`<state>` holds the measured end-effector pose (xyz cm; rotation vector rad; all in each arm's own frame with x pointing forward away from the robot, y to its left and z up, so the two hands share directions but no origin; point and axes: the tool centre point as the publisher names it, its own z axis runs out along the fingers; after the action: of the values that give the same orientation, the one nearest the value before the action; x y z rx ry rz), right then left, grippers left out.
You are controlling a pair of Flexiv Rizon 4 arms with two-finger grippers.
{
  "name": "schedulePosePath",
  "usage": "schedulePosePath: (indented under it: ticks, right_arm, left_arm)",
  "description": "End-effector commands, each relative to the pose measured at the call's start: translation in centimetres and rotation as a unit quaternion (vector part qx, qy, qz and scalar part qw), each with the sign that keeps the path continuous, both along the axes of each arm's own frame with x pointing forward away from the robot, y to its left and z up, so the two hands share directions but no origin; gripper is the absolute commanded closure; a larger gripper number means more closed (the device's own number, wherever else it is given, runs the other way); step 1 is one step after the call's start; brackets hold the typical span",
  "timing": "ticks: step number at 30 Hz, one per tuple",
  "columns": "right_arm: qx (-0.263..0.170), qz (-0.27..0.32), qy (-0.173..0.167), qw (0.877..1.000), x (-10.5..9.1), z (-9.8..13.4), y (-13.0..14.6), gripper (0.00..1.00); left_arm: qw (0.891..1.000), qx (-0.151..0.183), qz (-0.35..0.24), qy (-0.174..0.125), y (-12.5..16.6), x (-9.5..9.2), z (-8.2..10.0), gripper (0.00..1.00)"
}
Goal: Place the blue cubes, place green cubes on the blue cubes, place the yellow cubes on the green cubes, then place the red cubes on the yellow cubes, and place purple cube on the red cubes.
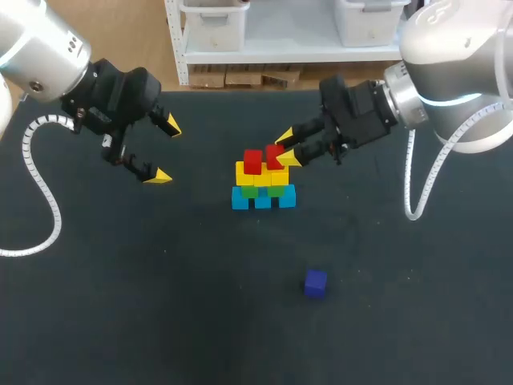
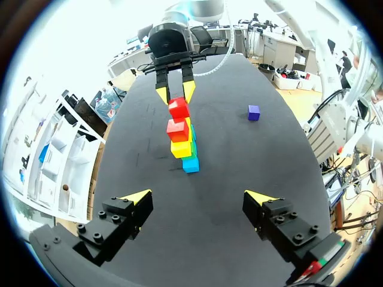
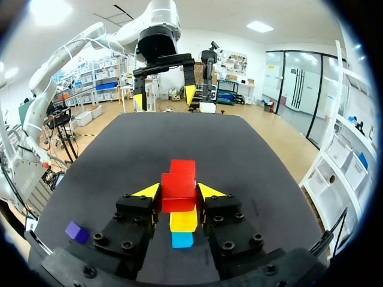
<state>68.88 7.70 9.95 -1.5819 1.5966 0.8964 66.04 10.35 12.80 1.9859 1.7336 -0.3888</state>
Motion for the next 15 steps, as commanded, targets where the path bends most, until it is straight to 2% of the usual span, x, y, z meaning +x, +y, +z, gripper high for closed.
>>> schedulePosePath:
  ticks: [1,15]
  right_arm:
    - [0.0,0.002,0.001,1.0,0.15,-0.14,0.31,1.0]
    - [0.0,0.006,0.003,1.0,0.1,-0.45,0.81,1.0]
  left_arm:
    - [1.0,-0.001,-0.001,-0.001,0.09,0.0,-0.04,0.0]
    - [1.0,-0.001,-0.001,-0.001,0.09,0.0,-0.04,0.0]
